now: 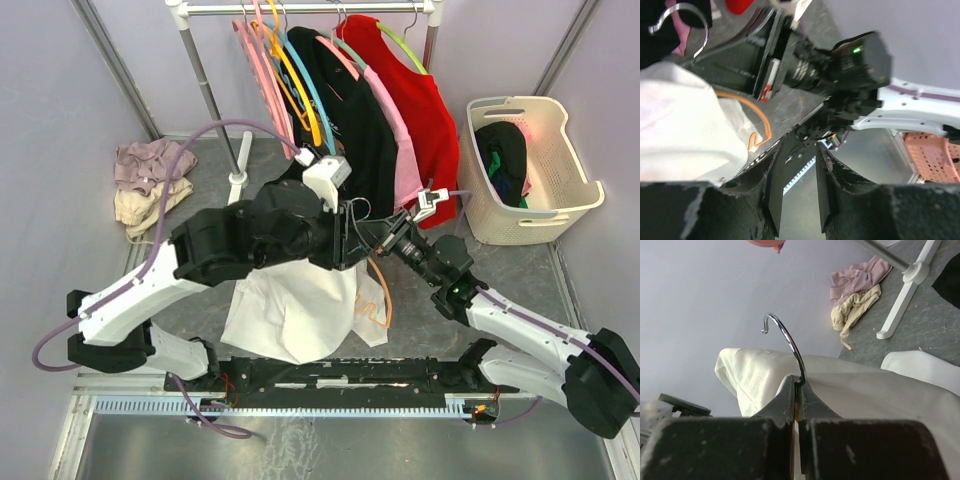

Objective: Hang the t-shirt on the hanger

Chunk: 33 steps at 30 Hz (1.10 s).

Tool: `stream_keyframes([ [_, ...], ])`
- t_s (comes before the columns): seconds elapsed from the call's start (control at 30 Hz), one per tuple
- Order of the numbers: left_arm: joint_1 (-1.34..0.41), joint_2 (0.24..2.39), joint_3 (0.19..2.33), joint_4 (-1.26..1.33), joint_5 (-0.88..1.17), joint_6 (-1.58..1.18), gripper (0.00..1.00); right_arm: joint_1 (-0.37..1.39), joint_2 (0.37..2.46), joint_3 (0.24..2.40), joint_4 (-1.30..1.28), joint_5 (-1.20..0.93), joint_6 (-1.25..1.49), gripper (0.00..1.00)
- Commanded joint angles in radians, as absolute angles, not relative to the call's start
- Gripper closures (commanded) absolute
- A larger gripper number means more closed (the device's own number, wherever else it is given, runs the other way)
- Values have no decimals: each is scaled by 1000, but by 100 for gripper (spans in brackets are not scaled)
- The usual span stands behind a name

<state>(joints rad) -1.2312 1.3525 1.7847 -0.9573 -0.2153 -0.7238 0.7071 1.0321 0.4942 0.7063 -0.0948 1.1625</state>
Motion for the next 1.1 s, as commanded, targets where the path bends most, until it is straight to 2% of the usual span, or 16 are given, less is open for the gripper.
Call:
stream_keyframes([
  [0.0, -1246, 1397, 2023, -1140, -190, -636, 62, 714, 982, 509, 815, -153, 1182, 99],
  [0.2, -1246, 1416, 2206, -1324, -268, -597, 61, 715, 957, 547, 765, -269, 1156, 99],
  [0.4, -1244, 1368, 2144, -1365, -247, -600, 59, 717, 907, 589, 672, -368, 1102, 99],
  [0.6, -1244, 1317, 2074, -1368, -233, -607, 52, 719, 860, 639, 541, -453, 1028, 99],
  [0.87, -1244, 1294, 2026, -1399, -295, -616, 49, 733, 848, 710, 435, -547, 964, 99],
  [1.07, -1245, 1268, 1935, -1362, -258, -605, 33, 766, 859, 773, 338, -570, 893, 99],
])
